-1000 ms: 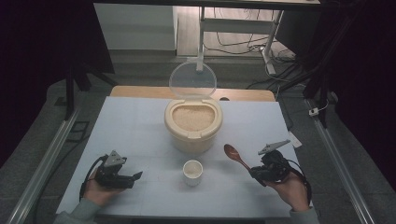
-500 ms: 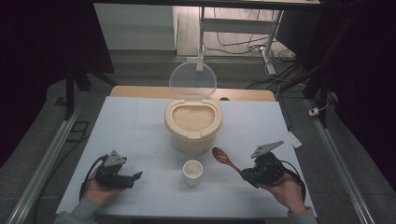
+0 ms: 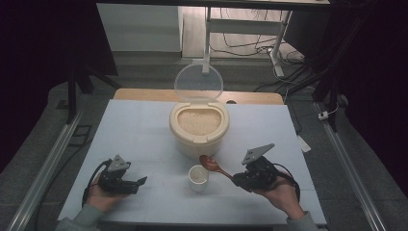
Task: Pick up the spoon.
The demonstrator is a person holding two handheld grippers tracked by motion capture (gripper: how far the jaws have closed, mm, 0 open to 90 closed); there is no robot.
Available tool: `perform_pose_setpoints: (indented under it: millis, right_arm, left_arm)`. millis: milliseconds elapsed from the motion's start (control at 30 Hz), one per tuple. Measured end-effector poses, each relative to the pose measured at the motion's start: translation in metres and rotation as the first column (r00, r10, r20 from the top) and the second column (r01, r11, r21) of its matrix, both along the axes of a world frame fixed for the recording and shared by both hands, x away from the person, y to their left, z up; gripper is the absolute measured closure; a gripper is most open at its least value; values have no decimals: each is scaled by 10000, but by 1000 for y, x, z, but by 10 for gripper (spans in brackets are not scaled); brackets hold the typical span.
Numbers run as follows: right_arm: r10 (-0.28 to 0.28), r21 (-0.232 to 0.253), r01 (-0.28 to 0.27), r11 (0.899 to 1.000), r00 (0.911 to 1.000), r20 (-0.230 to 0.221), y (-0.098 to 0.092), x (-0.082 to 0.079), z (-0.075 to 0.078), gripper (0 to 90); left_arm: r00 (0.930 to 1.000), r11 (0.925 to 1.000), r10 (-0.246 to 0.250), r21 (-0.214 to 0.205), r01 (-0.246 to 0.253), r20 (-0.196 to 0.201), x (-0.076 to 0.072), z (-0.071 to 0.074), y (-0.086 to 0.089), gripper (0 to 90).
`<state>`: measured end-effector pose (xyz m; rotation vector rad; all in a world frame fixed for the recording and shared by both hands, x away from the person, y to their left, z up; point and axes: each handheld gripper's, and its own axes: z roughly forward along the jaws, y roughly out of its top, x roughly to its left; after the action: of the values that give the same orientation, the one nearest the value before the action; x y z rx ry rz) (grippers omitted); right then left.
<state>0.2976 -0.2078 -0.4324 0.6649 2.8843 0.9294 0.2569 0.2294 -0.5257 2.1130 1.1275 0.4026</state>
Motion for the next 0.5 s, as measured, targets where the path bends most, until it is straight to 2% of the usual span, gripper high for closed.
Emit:
perform_pose_setpoints:
  millis: [267,500]
  right_arm:
    - [593,-163,-592,9981,9982,78,20,8,-2,790]
    - [1167,-187,-1162,9931,9927,298,42,14,1,790]
  left_arm:
    - [10000,10000,-6,-46,6,32,0,1,0,149]
    - [10000,10000,-47,-73,47,46,0,2,0,149]
